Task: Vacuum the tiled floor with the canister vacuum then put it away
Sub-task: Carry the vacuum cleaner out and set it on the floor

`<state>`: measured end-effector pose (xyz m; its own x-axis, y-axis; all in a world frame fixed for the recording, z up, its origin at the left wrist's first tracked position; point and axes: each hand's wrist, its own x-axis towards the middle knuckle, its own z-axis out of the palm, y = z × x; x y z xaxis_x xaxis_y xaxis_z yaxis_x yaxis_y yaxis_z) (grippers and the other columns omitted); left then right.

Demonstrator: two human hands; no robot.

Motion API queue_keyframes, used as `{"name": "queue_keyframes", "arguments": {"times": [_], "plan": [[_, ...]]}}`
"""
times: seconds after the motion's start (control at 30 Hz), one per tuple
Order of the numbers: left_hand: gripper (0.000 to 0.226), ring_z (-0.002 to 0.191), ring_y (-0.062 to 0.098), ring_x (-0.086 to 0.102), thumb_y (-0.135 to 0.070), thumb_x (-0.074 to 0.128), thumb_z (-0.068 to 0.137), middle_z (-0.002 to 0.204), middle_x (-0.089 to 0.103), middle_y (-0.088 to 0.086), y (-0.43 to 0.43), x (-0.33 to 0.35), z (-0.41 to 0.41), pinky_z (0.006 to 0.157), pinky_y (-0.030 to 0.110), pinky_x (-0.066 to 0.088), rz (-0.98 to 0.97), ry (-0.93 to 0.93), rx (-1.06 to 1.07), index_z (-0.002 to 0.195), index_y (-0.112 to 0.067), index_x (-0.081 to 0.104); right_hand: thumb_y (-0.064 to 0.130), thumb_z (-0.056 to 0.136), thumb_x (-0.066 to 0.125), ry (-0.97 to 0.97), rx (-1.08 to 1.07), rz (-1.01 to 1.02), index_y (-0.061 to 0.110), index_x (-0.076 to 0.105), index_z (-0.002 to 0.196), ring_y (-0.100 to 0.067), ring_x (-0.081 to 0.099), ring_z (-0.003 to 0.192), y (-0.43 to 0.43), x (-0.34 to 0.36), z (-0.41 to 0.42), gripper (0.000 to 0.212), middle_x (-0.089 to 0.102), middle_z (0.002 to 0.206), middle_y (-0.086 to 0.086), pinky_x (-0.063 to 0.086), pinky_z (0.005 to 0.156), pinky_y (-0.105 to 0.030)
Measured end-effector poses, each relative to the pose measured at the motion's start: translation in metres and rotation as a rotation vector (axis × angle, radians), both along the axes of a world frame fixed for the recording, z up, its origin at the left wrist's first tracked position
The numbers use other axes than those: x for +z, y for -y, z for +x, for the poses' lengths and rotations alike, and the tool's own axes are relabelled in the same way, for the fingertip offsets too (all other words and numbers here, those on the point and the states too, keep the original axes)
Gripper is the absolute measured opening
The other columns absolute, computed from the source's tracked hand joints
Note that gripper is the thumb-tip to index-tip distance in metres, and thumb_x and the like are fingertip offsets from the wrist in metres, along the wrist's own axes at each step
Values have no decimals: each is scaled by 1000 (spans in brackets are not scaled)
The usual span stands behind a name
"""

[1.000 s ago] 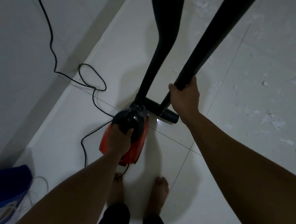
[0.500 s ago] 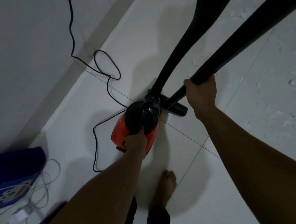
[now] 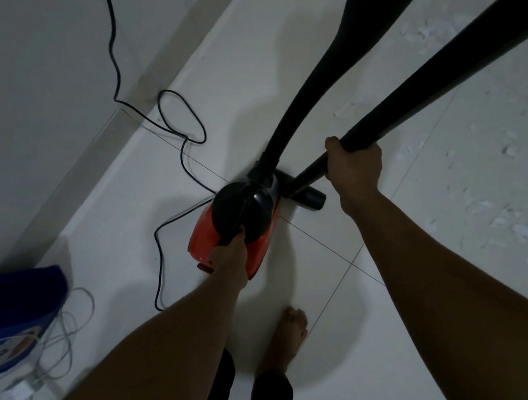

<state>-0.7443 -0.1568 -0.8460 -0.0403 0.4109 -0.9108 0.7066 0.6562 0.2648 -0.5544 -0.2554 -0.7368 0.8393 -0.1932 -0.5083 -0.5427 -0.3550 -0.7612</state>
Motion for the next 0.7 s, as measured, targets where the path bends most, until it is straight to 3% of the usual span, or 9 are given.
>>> {"name": "queue_keyframes", "arguments": {"times": [0.07, 0.13, 0.23, 0.3, 0.37, 0.43, 0.5, 0.57, 0.7], "plan": [[85, 128, 38, 49, -53, 71, 83, 138, 52, 14, -4, -4, -2, 111, 51, 37, 2, 30, -8, 147, -7, 38, 33, 78, 69, -4, -6, 12, 16, 59, 121, -15, 71, 77, 3, -1, 0, 47, 70, 99, -2, 62, 74, -40], [112, 132, 40, 45, -66, 75, 66, 145, 48, 15, -7, -11, -1, 111, 58, 36, -10, 34, -5, 152, -10, 29, 32, 81, 70, 1, -12, 16, 18, 58, 121, -14, 71, 78, 5, -3, -1, 45, 69, 100, 1, 62, 75, -39], [129, 141, 45, 33, -63, 81, 57, 155, 35, 16, -12, -15, 2, 111, 65, 32, 7, -29, 15, 157, -22, 10, 32, 82, 71, 7, -17, 19, 19, 57, 126, -14, 71, 82, 4, -1, 1, 48, 69, 102, 2, 61, 78, -40], [117, 141, 43, 35, -48, 82, 73, 153, 38, 16, -13, -3, 7, 114, 63, 30, 52, -31, -23, 157, -19, 7, 32, 82, 72, 1, -31, 22, 21, 56, 124, -14, 70, 83, 2, 3, 4, 46, 68, 101, 4, 61, 81, -41], [94, 132, 37, 50, -35, 77, 82, 141, 53, 11, -11, 4, 12, 112, 55, 36, 132, 44, -119, 155, -17, 21, 31, 81, 73, 2, -46, 25, 25, 56, 114, -14, 69, 82, -1, 9, 8, 38, 67, 97, 6, 61, 81, -42], [81, 123, 31, 57, -46, 70, 79, 129, 59, 4, -9, 11, 16, 108, 50, 42, 255, 129, -295, 148, -25, 33, 31, 81, 73, 7, -60, 7, 20, 60, 106, -16, 69, 75, -2, 17, 15, 30, 69, 90, 2, 61, 77, -43], [86, 129, 30, 52, -61, 58, 73, 136, 54, 5, -9, 15, 23, 109, 55, 40, 373, 151, -510, 147, -26, 32, 27, 80, 73, 26, -64, 3, 16, 64, 99, -16, 66, 68, -4, 28, 22, 24, 70, 84, -1, 62, 71, -42], [77, 131, 26, 49, -58, 52, 78, 138, 52, 2, -9, 27, 34, 109, 56, 40, 474, 183, -659, 145, -25, 35, 25, 78, 74, 54, -62, 10, 15, 66, 94, -14, 64, 65, -4, 42, 27, 20, 68, 78, -1, 59, 65, -37], [45, 103, 13, 63, -50, 62, 84, 106, 64, -8, -11, 85, 66, 94, 40, 54, 578, 425, -684, 120, -23, 55, 19, 80, 75, 113, -57, 43, 11, 66, 99, -12, 62, 63, -10, 77, 32, 23, 66, 78, 0, 54, 61, -30]]}}
